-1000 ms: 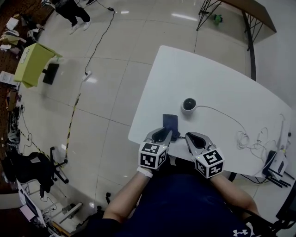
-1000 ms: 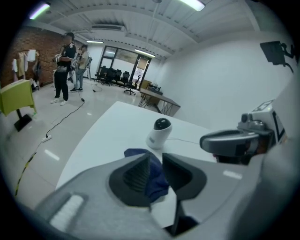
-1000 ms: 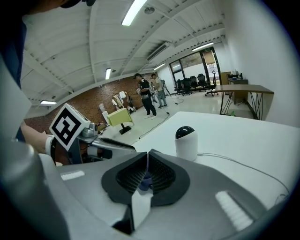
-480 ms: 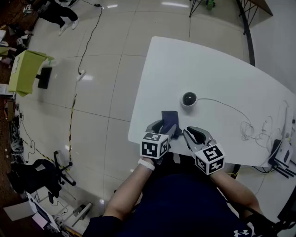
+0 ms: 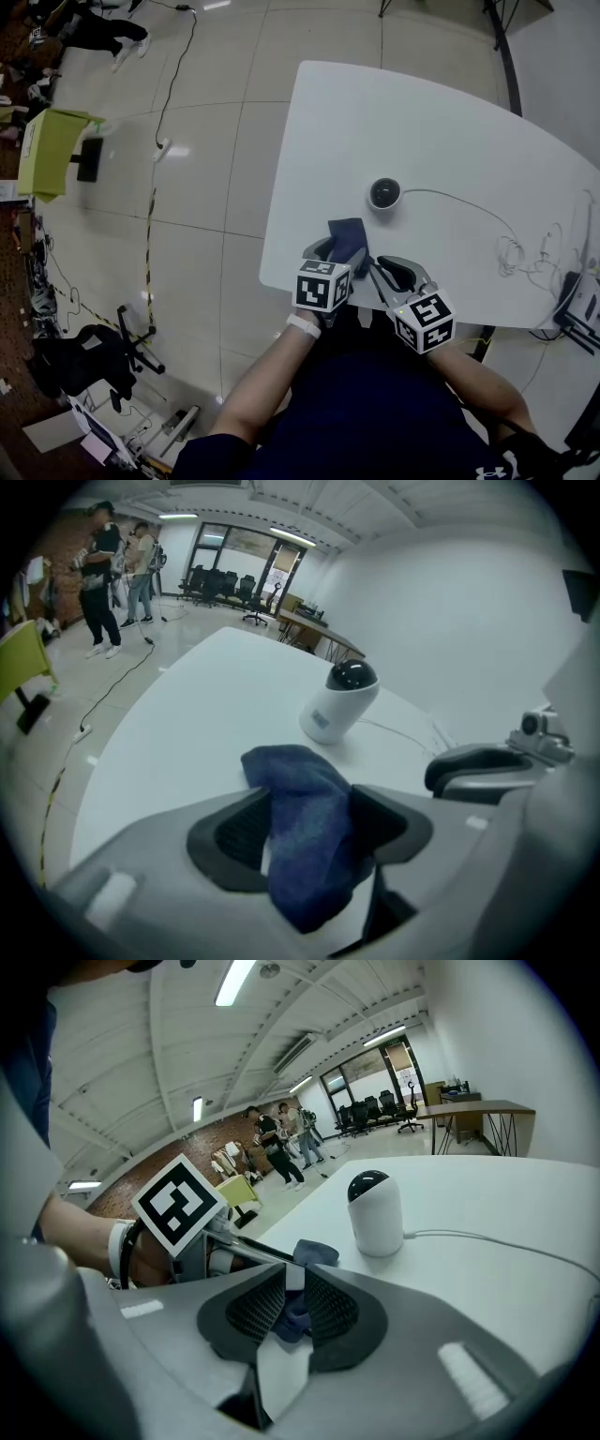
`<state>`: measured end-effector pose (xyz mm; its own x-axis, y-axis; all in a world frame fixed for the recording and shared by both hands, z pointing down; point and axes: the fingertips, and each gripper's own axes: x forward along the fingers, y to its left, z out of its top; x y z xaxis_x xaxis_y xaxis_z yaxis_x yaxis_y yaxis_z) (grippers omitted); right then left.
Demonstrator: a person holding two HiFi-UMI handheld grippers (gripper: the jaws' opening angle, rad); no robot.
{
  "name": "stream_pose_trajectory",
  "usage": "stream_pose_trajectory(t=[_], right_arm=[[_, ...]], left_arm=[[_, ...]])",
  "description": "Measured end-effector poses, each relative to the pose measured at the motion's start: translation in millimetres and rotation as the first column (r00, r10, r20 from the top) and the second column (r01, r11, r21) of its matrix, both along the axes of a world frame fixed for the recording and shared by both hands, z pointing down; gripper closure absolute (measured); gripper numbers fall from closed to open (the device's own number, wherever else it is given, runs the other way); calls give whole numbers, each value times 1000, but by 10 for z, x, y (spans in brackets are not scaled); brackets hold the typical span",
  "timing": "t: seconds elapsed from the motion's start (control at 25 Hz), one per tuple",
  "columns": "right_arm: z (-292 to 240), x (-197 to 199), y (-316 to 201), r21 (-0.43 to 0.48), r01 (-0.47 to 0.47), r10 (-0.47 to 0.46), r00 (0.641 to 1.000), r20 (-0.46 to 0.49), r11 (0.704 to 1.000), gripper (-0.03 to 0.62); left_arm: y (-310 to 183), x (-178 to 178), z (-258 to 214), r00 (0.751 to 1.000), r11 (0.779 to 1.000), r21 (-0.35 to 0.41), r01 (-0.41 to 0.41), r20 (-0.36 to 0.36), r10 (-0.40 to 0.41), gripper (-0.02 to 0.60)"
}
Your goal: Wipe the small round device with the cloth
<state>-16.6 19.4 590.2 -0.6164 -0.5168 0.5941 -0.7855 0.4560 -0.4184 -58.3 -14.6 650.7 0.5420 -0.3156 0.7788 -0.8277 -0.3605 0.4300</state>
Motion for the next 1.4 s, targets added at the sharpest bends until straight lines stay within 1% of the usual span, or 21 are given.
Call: stream_pose_trajectory(t=[0.08, 0.16, 0.24, 0.36, 0.56, 0.8, 0.92, 1.08, 1.4], right_arm=[[17, 13, -3, -3, -10, 10, 1000, 3, 1000, 526], [30, 45, -6, -7, -19, 19, 1000, 7, 1000, 526], [39, 97, -6, -12, -30, 30, 999, 13, 999, 526], [47, 167, -11, -18, -49, 49, 999, 15, 999, 531], [26, 205, -10, -9, -57, 57, 998, 13, 998, 537], [-30, 194, 33, 17, -27, 27, 1000, -9, 999, 545], [-38, 180, 59, 17, -18, 19, 1000, -7, 1000, 546], [-34, 182, 71, 21, -7, 8, 1000, -7, 1000, 546], [-100, 260, 71, 43, -11, 12, 1000, -10, 999, 548]], left_arm=[[2, -3, 49, 1000, 1000, -4, -4, 9, 4, 311], [5, 7, 76, 999, 1000, 1, -27, 26, 27, 328], [6, 20, 99, 997, 999, 6, -52, 48, 52, 357], [-11, 10, 133, 996, 998, 15, -64, 70, 63, 409], [-12, -19, 157, 995, 998, 25, -62, 84, 60, 432], [12, -1, 158, 993, 996, 25, -88, 83, 86, 481], [3, -12, 161, 995, 996, 32, -78, 72, 76, 485], [-23, -13, 194, 995, 996, 45, -72, 77, 68, 487], [16, 8, 243, 995, 998, 36, -57, 82, 54, 488]])
